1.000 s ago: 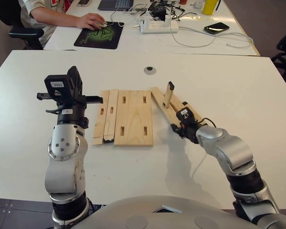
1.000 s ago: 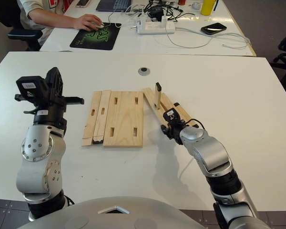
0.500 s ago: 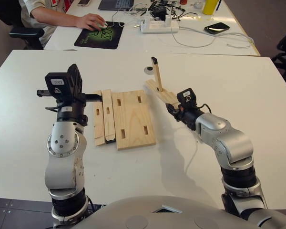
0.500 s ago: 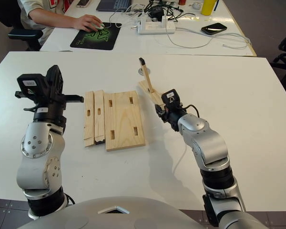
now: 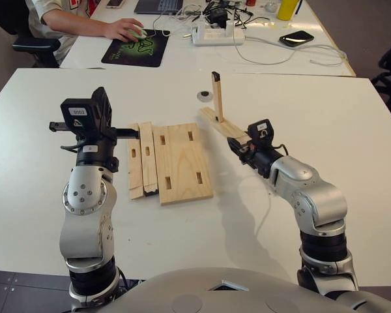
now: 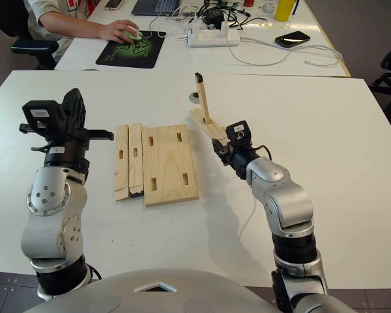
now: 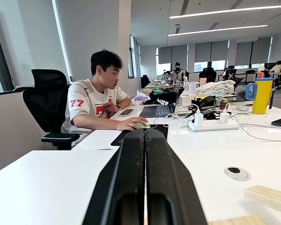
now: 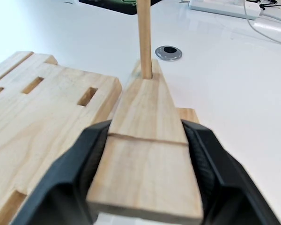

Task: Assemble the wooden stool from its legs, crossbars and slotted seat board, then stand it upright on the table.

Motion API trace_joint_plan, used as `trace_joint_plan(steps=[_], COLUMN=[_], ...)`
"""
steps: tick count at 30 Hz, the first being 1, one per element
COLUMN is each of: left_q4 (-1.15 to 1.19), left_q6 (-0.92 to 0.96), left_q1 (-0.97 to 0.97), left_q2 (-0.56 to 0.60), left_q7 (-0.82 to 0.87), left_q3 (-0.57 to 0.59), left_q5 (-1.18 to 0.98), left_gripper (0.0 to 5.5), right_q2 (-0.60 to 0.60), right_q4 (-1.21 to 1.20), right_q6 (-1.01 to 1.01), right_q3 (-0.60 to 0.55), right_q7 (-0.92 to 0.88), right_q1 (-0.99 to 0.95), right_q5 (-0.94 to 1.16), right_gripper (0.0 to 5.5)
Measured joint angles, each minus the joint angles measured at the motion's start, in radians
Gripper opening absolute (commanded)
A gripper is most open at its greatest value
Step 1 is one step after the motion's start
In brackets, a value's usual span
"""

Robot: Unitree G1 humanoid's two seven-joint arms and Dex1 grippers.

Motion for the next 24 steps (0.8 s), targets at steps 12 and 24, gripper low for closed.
trace_joint_plan(steps=[12,24], left_q4=[0.001,0.047], left_q6=[0.008,0.108], left_q1=[0.0,-0.115], left_q2=[-0.002,-0.124], left_q7=[-0.012,-0.02], left_q3=[0.011,0.184], left_q5=[-0.012,-0.337], left_gripper=[0.0,0.26], right_q2=[0.066,0.139], right_q4=[-0.013,0.041], right_q6=[-0.042,-0.127], right_q3=[-0.076,-0.219], right_q7=[0.004,0.007], right_q1=[-0.029,-0.222], right_q5=[0.049,0.168], right_gripper=[2.08,2.07])
